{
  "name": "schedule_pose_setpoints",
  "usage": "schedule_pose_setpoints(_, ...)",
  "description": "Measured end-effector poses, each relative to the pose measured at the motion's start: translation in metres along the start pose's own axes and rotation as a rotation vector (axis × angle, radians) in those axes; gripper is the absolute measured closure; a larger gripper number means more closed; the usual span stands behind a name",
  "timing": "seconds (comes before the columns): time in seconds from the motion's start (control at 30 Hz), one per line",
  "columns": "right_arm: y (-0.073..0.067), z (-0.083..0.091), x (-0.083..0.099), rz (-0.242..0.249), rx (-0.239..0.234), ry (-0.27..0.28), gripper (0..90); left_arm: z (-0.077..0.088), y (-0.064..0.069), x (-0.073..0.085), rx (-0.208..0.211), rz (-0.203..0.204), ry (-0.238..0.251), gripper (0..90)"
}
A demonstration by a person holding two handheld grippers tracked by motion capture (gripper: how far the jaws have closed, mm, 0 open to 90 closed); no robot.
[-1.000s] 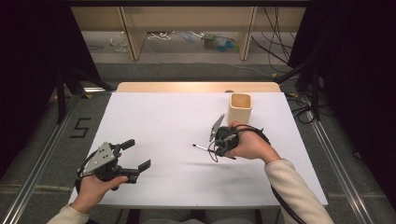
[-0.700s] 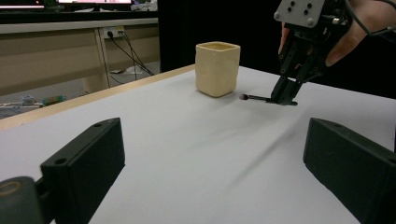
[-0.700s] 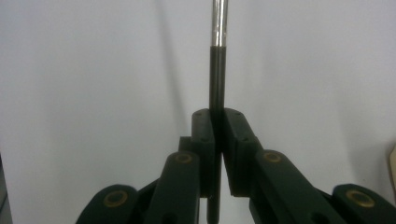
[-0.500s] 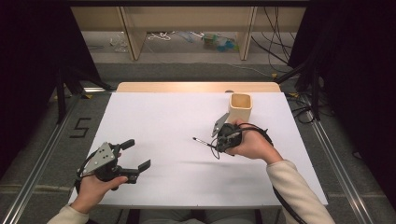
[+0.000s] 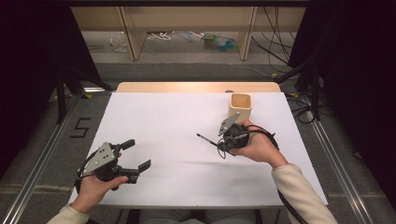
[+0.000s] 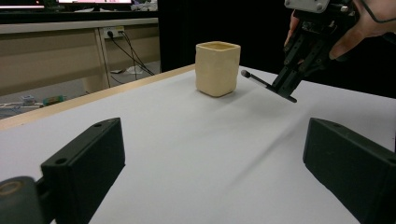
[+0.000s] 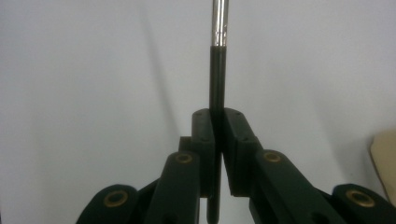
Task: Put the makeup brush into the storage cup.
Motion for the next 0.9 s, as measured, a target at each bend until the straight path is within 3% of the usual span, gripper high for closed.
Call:
schedule_pose_setpoints(0.13, 0.0006, 0.0005, 0.0005, -0.008, 0.021, 0.047, 84.4, -0.0003, -0.0006, -0.0001, 0.004, -0.002, 0.004, 5.1)
schedule_pose_setpoints(0.67, 0.0019, 0.004, 0.002, -0.043, 0.073, 0.15, 84.4, 0.0005, -0.0006, 0.0001, -0.005, 0.008, -0.001, 5.6)
schedule_pose_setpoints(0.9, 0.001, 0.0039, 0.0043, -0.053, 0.068, 0.146, 84.4, 0.0005, -0.0007, 0.0001, -0.006, 0.008, -0.001, 5.6)
Point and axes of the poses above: each handheld gripper's, and its own axes: z roughly backward along the jaws, x roughly out of its underside, y roughly to its right, the point moved 2 cm from there along -z, roughly forward along the jaws, and after that the axes turned 14 degrees about z, right-handed, at the moved point
